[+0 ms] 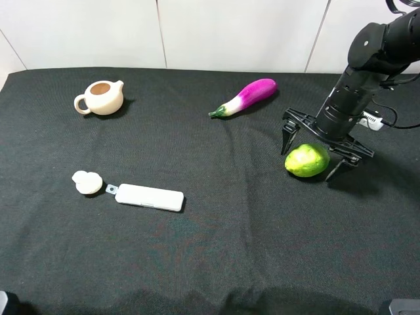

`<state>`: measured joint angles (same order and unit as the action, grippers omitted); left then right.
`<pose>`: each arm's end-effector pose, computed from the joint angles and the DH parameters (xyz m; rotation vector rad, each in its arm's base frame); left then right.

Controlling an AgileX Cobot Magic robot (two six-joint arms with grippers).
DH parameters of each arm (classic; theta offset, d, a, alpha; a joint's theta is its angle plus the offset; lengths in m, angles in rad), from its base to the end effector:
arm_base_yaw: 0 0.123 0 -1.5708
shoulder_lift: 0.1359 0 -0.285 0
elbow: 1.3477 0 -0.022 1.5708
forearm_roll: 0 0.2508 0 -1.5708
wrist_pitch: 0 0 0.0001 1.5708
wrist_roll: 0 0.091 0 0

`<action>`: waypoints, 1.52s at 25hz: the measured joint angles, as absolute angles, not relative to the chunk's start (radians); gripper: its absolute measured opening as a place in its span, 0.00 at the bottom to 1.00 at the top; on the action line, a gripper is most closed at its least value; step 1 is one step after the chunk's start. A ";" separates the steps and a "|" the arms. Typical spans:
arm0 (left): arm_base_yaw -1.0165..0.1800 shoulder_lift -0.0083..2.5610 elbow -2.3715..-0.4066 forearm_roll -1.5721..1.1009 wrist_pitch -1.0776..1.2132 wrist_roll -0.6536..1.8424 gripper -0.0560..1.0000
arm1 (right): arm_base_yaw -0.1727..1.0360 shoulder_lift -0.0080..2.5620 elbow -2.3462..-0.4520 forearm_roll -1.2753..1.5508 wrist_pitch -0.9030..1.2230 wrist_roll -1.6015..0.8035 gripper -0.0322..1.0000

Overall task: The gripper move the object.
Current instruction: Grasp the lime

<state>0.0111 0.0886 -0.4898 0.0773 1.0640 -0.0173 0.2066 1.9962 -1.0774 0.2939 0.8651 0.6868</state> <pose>0.0094 0.0063 0.2741 -0.0296 2.1448 0.0908 0.3165 0.0869 0.1055 -0.9853 -2.7606 -0.2009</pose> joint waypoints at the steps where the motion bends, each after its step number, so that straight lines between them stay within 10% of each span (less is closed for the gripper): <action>1: 0.011 0.089 -0.490 0.077 1.064 -0.017 0.77 | 0.207 1.998 -1.077 0.296 0.864 0.685 0.70; 38: 0.011 0.089 -0.490 0.078 1.064 -0.017 0.77 | 0.207 2.020 -1.077 0.285 0.855 0.674 0.70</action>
<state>0.0111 0.0886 -0.4898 0.0784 1.0640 -0.0173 0.2066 2.0197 -1.0774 0.2850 0.8553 0.6736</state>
